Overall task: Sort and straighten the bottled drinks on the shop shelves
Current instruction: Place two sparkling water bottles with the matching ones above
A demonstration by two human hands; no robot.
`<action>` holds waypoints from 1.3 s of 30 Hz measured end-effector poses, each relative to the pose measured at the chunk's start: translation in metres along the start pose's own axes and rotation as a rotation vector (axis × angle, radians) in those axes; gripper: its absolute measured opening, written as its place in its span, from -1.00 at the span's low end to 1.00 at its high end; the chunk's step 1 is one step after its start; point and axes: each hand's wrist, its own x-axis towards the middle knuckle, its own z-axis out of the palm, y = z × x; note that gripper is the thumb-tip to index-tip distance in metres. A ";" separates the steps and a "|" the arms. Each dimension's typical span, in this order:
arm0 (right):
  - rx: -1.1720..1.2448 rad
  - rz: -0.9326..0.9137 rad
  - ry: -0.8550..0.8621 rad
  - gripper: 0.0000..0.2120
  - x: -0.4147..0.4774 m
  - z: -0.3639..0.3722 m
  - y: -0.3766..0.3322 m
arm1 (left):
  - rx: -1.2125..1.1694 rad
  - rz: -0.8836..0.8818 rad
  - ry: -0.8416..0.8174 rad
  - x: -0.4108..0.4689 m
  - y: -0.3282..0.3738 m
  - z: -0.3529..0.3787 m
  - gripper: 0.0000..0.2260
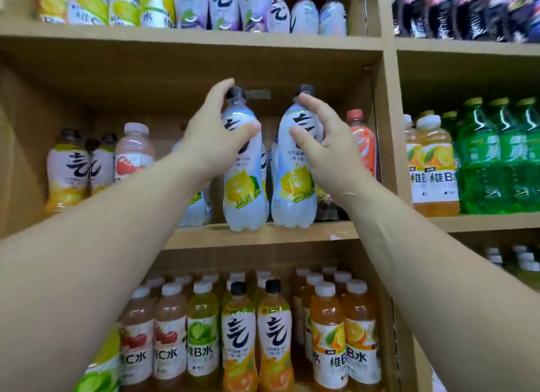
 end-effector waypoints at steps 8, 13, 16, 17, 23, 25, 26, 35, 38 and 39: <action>-0.192 -0.112 -0.097 -0.51 0.007 0.023 0.014 | 0.190 -0.036 -0.091 -0.004 -0.018 0.016 -0.30; -0.183 -0.046 -0.071 -0.46 -0.005 0.025 0.028 | 0.209 -0.038 -0.227 -0.040 -0.036 0.021 -0.22; -0.167 0.011 -0.094 -0.36 -0.026 0.024 0.036 | 0.195 -0.065 -0.256 -0.050 -0.045 0.018 -0.20; -0.157 0.033 -0.100 -0.34 -0.033 0.023 0.037 | 0.178 -0.063 -0.257 -0.050 -0.044 0.017 -0.19; -0.201 0.132 -0.227 -0.30 -0.060 0.004 0.029 | 0.005 -0.105 -0.273 -0.047 -0.052 0.014 -0.14; -0.196 0.169 -0.275 -0.25 -0.064 -0.004 0.028 | -0.052 -0.152 -0.318 -0.046 -0.056 0.012 -0.04; -0.183 0.189 -0.288 -0.23 -0.065 -0.008 0.028 | -0.082 -0.175 -0.344 -0.047 -0.057 0.011 0.01; -0.270 0.169 -0.229 -0.14 -0.065 -0.005 0.034 | 0.004 -0.135 -0.380 -0.048 -0.061 0.012 0.09; -0.316 0.169 -0.211 -0.17 -0.067 -0.002 0.036 | 0.045 -0.123 -0.359 -0.048 -0.060 0.012 0.09; -0.323 0.169 -0.206 -0.18 -0.068 -0.001 0.037 | 0.035 -0.135 -0.355 -0.047 -0.060 0.012 0.09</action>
